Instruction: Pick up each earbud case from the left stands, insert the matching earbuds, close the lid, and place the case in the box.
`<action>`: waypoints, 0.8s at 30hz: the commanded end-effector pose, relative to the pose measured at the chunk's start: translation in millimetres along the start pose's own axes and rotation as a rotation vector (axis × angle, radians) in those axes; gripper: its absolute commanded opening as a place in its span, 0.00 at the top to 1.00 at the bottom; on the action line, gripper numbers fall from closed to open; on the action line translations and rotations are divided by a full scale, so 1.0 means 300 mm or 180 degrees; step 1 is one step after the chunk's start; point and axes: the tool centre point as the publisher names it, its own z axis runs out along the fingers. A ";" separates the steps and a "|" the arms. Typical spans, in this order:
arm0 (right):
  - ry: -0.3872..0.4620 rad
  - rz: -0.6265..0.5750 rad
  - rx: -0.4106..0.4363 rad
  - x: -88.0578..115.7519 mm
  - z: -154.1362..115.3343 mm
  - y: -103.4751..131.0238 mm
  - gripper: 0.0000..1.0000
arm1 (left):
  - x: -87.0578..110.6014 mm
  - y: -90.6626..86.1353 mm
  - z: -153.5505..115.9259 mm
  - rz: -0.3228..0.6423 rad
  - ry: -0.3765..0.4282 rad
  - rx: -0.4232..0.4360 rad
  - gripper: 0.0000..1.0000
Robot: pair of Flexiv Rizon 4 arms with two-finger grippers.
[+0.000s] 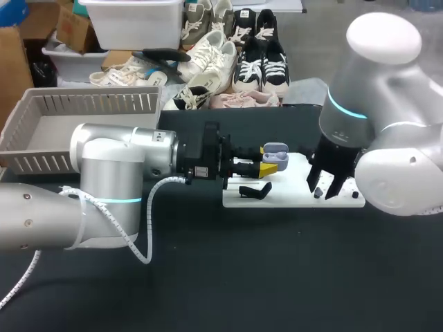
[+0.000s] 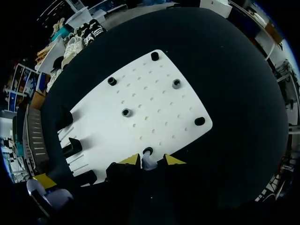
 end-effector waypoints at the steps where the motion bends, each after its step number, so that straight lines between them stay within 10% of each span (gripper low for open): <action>1: 0.0003 -0.0010 0.0016 -0.001 0.005 0.006 0.73 | 0.001 0.000 0.001 0.0001 0.0003 -0.0003 1.00; 8: 0.0016 -0.0036 0.0038 -0.001 0.010 0.007 0.80 | 0.001 0.000 0.001 0.0001 0.0003 -0.0003 1.00; 12: 0.0026 -0.0052 0.0042 -0.001 0.014 0.006 1.00 | 0.001 0.000 0.001 0.0001 0.0003 -0.0003 1.00; 24: 0.0019 -0.0070 0.0010 0.005 -0.005 -0.003 1.00 | 0.001 0.000 0.001 0.0001 0.0003 -0.0003 1.00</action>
